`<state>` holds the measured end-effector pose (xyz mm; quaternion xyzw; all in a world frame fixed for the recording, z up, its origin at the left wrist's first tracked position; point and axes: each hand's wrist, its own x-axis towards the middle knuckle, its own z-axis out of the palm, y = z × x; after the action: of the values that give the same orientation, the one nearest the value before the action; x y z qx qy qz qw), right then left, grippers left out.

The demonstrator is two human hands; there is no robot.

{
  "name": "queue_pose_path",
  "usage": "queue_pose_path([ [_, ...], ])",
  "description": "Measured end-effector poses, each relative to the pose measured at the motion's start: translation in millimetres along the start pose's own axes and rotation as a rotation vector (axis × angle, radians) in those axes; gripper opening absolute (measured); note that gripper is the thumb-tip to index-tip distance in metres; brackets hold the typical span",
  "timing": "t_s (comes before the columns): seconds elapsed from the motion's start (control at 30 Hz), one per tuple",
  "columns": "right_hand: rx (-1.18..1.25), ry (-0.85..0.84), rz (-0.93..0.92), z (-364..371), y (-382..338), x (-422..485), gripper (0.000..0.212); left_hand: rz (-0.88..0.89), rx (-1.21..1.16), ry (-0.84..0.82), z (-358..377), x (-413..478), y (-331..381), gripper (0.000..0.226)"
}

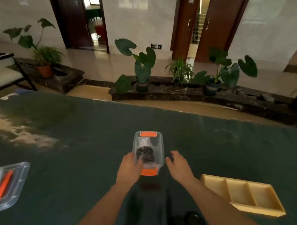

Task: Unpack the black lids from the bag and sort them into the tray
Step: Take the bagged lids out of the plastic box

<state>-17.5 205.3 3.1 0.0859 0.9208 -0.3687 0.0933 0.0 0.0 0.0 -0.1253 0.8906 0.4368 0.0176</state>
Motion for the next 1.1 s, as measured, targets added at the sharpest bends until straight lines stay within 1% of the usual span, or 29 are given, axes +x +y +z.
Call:
queue_pose_path([
  [0.03, 0.083, 0.008, 0.068, 11.0, -2.5, 17.4, 0.049, -0.064, -0.077, 0.006, 2.2, 20.0, -10.0, 0.031],
  [0.07, 0.133, -0.004, 0.155, 19.4, -4.7, 32.1, 0.042, -0.143, -0.12, -0.002, 3.7, 37.2, -18.5, 0.034],
  [0.1, 0.191, 0.009, 0.215, 27.1, -5.8, 44.9, 0.033, -0.211, -0.163, -0.026, 7.0, 54.2, -27.9, 0.038],
  [0.13, 0.22, 0.012, 0.281, 33.5, -6.2, 57.0, 0.025, -0.282, -0.187, -0.07, 8.0, 67.0, -34.9, 0.037],
  [0.2, 0.279, 0.016, 0.353, 49.3, -3.3, 75.7, 0.023, -0.335, -0.225, -0.131, 14.9, 88.1, -50.4, 0.021],
  [0.27, 0.311, 0.004, 0.388, 59.8, -2.4, 88.1, 0.023, -0.363, -0.249, -0.169, 23.4, 101.9, -60.7, 0.018],
  [0.33, 0.317, 0.007, 0.39, 66.4, 0.9, 95.6, 0.022, -0.365, -0.264, -0.177, 31.1, 108.2, -66.1, 0.021],
  [0.43, 0.289, 0.04, 0.379, 69.2, 0.0, 93.7, 0.025, -0.331, -0.274, -0.134, 39.3, 110.8, -71.1, 0.034],
  [0.57, 0.332, 0.066, 0.372, 65.5, 4.1, 70.1, 0.022, -0.304, -0.339, -0.192, 37.3, 92.6, -79.1, 0.023],
  [0.67, 0.354, 0.052, 0.359, 66.6, 15.6, 36.7, 0.02, -0.252, -0.313, -0.217, 33.9, 64.5, -92.4, 0.023],
  [0.8, 0.343, 0.023, 0.36, 77.0, 30.7, 8.2, 0.014, -0.236, -0.28, -0.22, 33.4, 38.7, -101.9, 0.025],
  [0.87, 0.325, 0.018, 0.351, 76.5, 29.8, 5.0, 0.011, -0.243, -0.29, -0.209, 33.1, 37.0, -100.5, 0.023],
  [0.9, 0.274, 0.04, 0.333, 74.9, 28.3, 6.1, 0.012, -0.259, -0.3, -0.208, 31.5, 37.6, -97.3, 0.022],
  [0.97, 0.053, 0.153, 0.221, 71.0, 24.6, 11.7, 0.025, -0.256, -0.283, -0.206, 28.8, 39.3, -93.6, 0.015],
  [1.0, -0.017, 0.218, 0.121, 69.5, 19.6, 14.2, 0.03, -0.221, -0.208, -0.19, 27.2, 39.6, -91.3, 0.013],
  [1.03, -0.039, 0.24, 0.017, 69.7, 12.3, 17.7, 0.03, -0.179, -0.092, -0.146, 25.5, 38.8, -89.4, 0.028],
  [1.07, -0.048, 0.209, -0.055, 71.9, 3.6, 22.5, 0.027, -0.115, 0.023, -0.084, 24.6, 36.6, -89.3, 0.045],
  [1.1, -0.075, 0.141, -0.085, 76.6, -4.5, 29.9, 0.024, -0.014, 0.114, -0.025, 21.8, 30.9, -86.5, 0.054],
])
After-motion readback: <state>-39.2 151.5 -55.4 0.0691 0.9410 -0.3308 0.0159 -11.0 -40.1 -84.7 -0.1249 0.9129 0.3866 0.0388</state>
